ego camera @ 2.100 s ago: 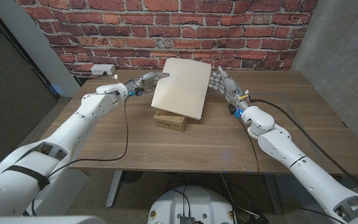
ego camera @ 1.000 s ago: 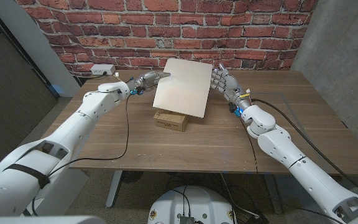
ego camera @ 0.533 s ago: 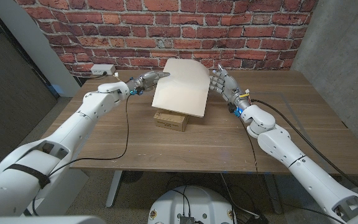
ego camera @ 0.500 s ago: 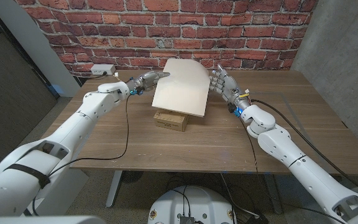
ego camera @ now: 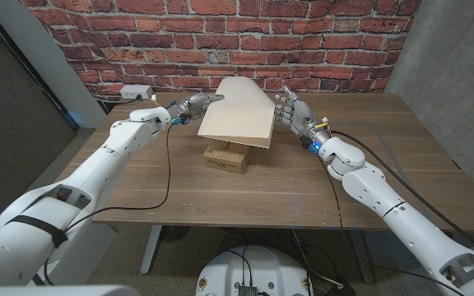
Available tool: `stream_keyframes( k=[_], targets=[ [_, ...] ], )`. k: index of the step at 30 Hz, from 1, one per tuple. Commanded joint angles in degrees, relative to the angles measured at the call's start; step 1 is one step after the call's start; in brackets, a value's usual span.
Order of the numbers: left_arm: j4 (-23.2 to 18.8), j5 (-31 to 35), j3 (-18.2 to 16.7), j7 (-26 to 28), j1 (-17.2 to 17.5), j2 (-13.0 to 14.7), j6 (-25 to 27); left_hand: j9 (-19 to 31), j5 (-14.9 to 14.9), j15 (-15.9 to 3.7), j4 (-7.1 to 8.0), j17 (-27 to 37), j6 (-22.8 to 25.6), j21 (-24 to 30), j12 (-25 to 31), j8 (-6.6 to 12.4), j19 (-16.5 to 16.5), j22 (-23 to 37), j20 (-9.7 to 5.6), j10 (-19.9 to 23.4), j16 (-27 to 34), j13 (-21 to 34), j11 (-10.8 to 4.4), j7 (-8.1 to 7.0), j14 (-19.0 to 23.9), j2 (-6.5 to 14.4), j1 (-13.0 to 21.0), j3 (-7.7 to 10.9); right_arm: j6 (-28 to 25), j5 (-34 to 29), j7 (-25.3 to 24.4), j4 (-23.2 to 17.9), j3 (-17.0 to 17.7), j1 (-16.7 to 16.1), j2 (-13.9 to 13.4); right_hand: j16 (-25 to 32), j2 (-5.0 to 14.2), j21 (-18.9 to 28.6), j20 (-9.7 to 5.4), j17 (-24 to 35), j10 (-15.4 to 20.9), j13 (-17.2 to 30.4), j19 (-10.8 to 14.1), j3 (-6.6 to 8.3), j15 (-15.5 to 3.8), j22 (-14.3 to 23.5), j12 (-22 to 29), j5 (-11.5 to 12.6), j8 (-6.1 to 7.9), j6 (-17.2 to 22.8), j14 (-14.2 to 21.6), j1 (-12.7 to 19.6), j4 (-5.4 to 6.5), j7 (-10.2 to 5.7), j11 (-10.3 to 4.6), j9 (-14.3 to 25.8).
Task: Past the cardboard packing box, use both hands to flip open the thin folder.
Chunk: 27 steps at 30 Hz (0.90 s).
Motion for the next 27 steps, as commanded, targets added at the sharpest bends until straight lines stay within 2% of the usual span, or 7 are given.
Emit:
stream_keyframes(
  k=[1, 9, 11, 15, 18, 22, 27],
  targets=[
    [-1.86, 3.41, 1.27, 4.39, 0.27, 0.71, 0.42, 0.17, 0.42, -0.05, 0.13, 0.15, 3.74, 0.56, 0.29, -0.14, -0.34, -0.06, -3.39, 0.68, 0.0, 0.14, -1.33, 3.66, -0.24, -0.16, 0.38, 0.52, 2.64, 3.77, 6.07, 3.36, 0.47, 0.84, 1.49, 0.33, -0.12, 0.88, -0.3, 0.23, 3.58, 0.2, 1.92, 0.55, -0.76, 0.3, 0.57, -0.14, 0.27, 1.21, 3.33, -0.26, -0.08, 4.14, -0.15, 0.05],
    [-4.5, 7.28, 2.71, 6.97, 0.95, 2.09, -0.67, 0.08, 0.39, -0.05, 0.12, 0.27, 3.84, 1.1, 0.25, -0.3, -0.65, -0.14, -3.38, 0.56, -0.05, 0.16, -1.34, 3.43, -0.23, -0.25, 0.36, 0.63, -3.38, 2.62, 3.97, -0.25, -0.02, 1.3, -2.28, -0.36, -0.81, 1.32, 1.0, 0.2, 4.02, 0.18, 2.6, 0.33, -0.09, 0.44, -0.1, -0.25, 0.13, 1.82, 4.23, -0.61, -0.16, 2.9, -0.05, -0.01],
    [-5.53, 8.56, 3.12, 8.06, 1.18, 2.58, -0.72, 0.23, 0.38, -0.06, 0.12, 0.3, 3.95, 1.24, 0.26, -0.23, -0.79, -0.16, -3.41, 0.51, -0.08, 0.2, -1.36, 3.76, -0.25, -0.26, 0.35, 0.66, -5.29, 1.82, 3.85, -1.37, -0.39, 1.91, -3.75, -1.75, -0.79, -0.13, 5.4, 0.24, 2.05, 0.22, -1.3, 0.27, 1.55, 0.44, -1.76, -0.2, -0.3, 1.27, 1.32, -1.3, 0.07, 2.36, -0.29, 0.02],
    [-7.48, 10.36, 3.46, 10.19, 1.76, 3.4, -0.29, 0.2, 0.37, -0.05, 0.13, 0.35, 3.96, 1.5, 0.27, -0.32, -0.86, -0.19, -3.38, 0.45, -0.11, 0.24, -1.25, 3.66, -0.28, -0.29, 0.33, 0.71, -8.94, 1.09, 2.64, -3.4, -0.67, 2.55, -5.77, -2.08, -0.67, -0.91, 7.63, 0.27, 0.72, 0.24, -3.2, 0.3, 1.84, 0.43, -2.52, -0.17, -0.58, 0.47, -0.84, -1.74, 0.28, 1.6, -0.22, 0.01],
    [-8.33, 10.77, 3.36, 10.92, 2.13, 3.8, -0.03, 0.25, 0.37, -0.05, 0.13, 0.38, 3.91, 1.63, 0.21, -0.35, -0.97, -0.21, -3.36, 0.38, -0.16, 0.18, -1.15, 3.74, -0.35, -0.32, 0.33, 0.74, -11.06, 1.43, 2.16, -4.42, -0.62, 2.57, -6.73, -1.83, -0.78, -0.59, 9.55, 0.29, -0.95, 0.26, -2.21, 0.14, 2.41, 0.4, -3.1, -0.14, -0.76, -0.31, -1.4, -2.29, 0.54, 1.32, -0.15, 0.01],
    [-9.62, 11.92, 3.72, 11.78, 2.31, 4.47, 0.52, 0.36, 0.35, -0.03, 0.13, 0.42, 3.85, 1.89, 0.22, -0.39, -1.08, -0.24, -3.29, 0.45, -0.23, 0.16, -1.16, 3.64, -0.45, -0.34, 0.31, 0.79, -15.12, 1.52, 2.0, -5.88, -1.15, 3.36, -8.56, -0.63, -1.02, -0.4, 10.02, 0.25, -3.4, 0.25, -1.29, -0.12, 1.76, 0.32, -3.57, -0.01, -0.98, -1.96, 3.33, -3.12, 0.91, 0.03, -0.27, 0.02],
    [-9.82, 11.91, 3.84, 11.36, 2.24, 4.42, 0.63, 0.41, 0.34, -0.05, 0.13, 0.49, 3.88, 2.2, 0.15, -0.43, -1.31, -0.28, -3.27, 0.36, -0.26, 0.11, -1.18, 3.33, -0.44, -0.37, 0.3, 0.86, -15.57, 0.19, 0.06, -6.87, -1.4, 3.19, -8.66, -2.02, -1.09, -0.75, 10.32, 0.26, -12.16, 0.19, -1.7, -0.21, 3.35, 0.36, -4.43, 0.14, -0.98, -4.5, 0.02, -3.84, 1.22, -2.38, -0.42, 0.06]
  ],
)
